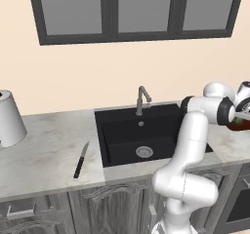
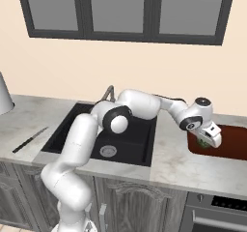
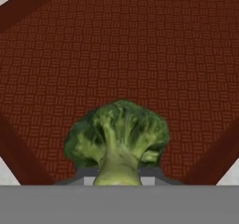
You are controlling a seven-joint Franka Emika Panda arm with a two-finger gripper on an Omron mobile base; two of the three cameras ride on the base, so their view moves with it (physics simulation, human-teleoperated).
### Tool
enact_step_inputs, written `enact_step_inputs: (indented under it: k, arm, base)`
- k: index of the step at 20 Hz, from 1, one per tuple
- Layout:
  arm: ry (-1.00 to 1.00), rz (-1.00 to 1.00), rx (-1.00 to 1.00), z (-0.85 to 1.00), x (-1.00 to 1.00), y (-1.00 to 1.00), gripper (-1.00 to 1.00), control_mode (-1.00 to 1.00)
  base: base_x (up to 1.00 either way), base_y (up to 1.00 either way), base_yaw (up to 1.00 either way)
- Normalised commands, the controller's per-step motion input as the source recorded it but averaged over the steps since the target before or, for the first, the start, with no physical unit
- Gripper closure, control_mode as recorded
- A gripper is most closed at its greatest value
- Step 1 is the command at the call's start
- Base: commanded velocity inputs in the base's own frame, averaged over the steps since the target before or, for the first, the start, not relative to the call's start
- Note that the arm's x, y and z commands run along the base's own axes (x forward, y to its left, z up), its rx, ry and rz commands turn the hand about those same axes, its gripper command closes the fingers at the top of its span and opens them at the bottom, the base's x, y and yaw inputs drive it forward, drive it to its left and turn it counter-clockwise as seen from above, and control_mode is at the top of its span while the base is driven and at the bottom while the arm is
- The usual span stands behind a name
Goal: Pick up all produce items and place them in the sink. Turn on the sink faucet to wash them. Then turn the sink off and put them in the tray.
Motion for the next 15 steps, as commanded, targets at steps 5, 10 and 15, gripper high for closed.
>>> enact_step_inputs:
  k: [5,10,15]
  arm:
    - [0.00,0.02,0.02,-0.07,0.05,-0.01,-1.00,-1.00]
    - [0.02,0.01,0.02,0.01,0.01,-0.02,-1.00,-1.00]
    - [0.04,0.00,0.00,0.20,0.00,0.06,-1.00,-1.00]
  base:
    - [0.00,0.00,0.00]
    - [0.00,0.00,0.00]
    - [0.00,0.00,0.00]
